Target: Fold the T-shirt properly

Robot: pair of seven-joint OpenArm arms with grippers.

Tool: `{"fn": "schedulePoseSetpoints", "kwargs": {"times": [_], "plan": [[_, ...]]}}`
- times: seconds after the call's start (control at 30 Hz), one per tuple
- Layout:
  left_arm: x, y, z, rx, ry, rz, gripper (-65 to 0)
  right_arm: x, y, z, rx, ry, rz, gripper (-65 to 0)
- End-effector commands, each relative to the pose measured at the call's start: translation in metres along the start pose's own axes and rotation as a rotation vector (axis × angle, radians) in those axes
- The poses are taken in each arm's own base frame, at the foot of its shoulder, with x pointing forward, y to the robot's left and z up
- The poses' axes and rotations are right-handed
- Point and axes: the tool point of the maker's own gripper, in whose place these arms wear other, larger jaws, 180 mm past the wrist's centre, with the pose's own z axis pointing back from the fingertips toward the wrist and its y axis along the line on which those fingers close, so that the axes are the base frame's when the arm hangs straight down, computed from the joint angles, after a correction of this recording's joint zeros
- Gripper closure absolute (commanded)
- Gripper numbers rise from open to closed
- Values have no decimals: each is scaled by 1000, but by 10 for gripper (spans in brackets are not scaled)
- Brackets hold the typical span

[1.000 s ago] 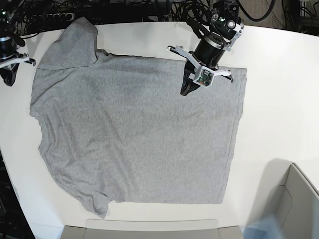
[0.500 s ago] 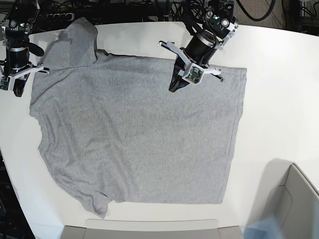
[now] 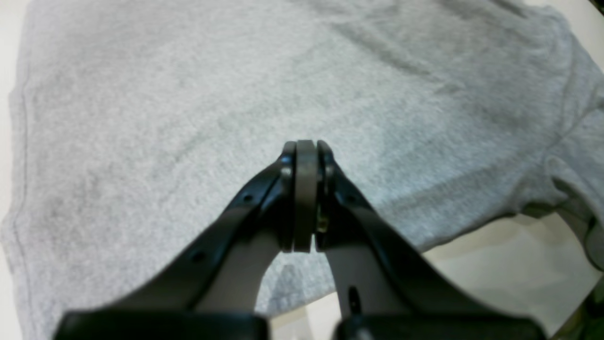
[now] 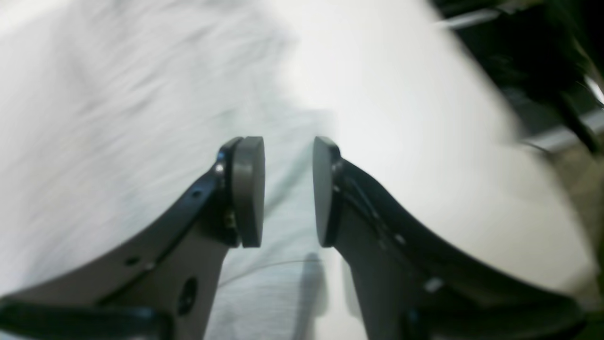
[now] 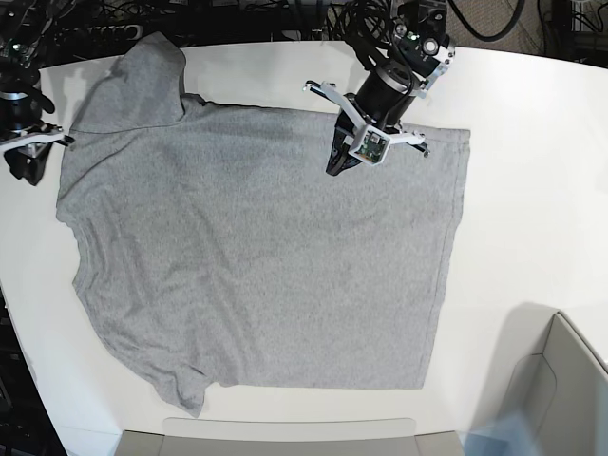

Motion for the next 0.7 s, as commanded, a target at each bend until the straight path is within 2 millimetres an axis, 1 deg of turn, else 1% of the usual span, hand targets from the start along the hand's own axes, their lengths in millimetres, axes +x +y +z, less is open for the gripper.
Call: {"fn": "schedulePoseSetpoints", "kwargs": {"times": [0.0, 0.1, 0.2, 0.23, 0.33, 0.43, 0.53, 0.6, 0.67], "plan": [[14, -1, 2, -5, -50, -2, -3, 10, 2, 4, 22, -34, 4, -179], [10, 2, 4, -10, -37, -28, -3, 0, -5, 10, 9, -2, 0, -173], [5, 3, 6, -11, -24, -36, -3, -21, -6, 18, 7, 53, -35, -173], [3, 4, 7, -13, -15, -49, -3, -30, -4, 21, 15, 72, -67, -173], [-1, 8, 10, -16, -1, -76, -3, -48, 4, 31, 55, 116, -165, -173], [-11, 9, 15, -22, 28, -89, -3, -58, 5, 38, 55, 127, -245, -173], [-19, 10, 20, -26, 52, -100, -3, -75, 10, 45, 71, 196, -279, -174], [-23, 11, 22, -29, 64, -111, -3, -83, 13, 49, 82, 214, -290, -174], [-25, 14, 23, -31, 73, -127, -3, -92, 10, 56, 66, 224, -317, -174]]}}
